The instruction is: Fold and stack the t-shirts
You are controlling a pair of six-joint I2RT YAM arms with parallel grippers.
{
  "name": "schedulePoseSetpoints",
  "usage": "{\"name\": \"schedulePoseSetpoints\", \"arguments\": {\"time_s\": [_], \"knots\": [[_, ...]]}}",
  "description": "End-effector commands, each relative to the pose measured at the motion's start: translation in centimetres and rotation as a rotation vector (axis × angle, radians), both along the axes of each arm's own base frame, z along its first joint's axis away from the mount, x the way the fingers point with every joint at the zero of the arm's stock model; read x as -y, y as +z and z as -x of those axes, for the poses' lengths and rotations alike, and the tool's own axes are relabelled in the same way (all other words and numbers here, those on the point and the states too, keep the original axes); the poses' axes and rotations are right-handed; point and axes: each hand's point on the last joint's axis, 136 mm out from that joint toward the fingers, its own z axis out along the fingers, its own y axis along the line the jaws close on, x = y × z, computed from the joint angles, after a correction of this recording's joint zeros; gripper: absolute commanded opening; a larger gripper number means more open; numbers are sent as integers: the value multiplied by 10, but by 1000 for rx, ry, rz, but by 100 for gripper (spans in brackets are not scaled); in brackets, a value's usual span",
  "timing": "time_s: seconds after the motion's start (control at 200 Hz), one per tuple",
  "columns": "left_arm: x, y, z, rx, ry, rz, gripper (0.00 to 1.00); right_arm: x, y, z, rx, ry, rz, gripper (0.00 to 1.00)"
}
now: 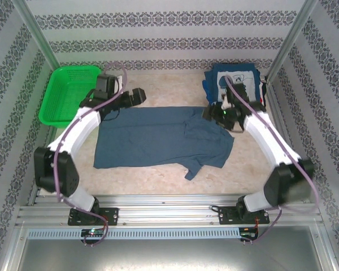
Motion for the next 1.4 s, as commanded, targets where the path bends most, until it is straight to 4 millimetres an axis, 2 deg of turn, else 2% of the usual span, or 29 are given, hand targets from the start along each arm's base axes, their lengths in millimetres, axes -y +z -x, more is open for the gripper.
{"name": "schedulePoseSetpoints", "arguments": {"time_s": [0.0,0.07,0.15,0.325,0.495,0.674,0.809,0.909,1.119,1.399], "knots": [[-15,-48,52,-172,6,-67,100,12,-59,78,-278,-75,21,68],[-21,-57,82,-218,25,-67,100,14,-70,99,-307,-103,7,68],[-33,-74,111,-279,74,-79,100,17,-84,112,-337,-115,10,66],[-61,-109,164,-416,217,-107,100,25,-109,119,-416,-88,47,55],[-90,-129,198,-469,321,-192,99,31,-129,125,-418,-84,60,47],[-103,-141,208,-478,409,-184,95,33,-144,125,-434,-38,77,47],[-117,-161,218,-570,472,-199,86,30,-146,117,-424,-30,66,46],[-130,-172,219,-617,515,-212,86,35,-148,116,-435,-35,98,47],[-146,-179,218,-654,533,-237,83,41,-156,128,-467,-61,116,45],[-154,-197,216,-656,557,-202,75,43,-162,127,-453,-91,121,44]]}}
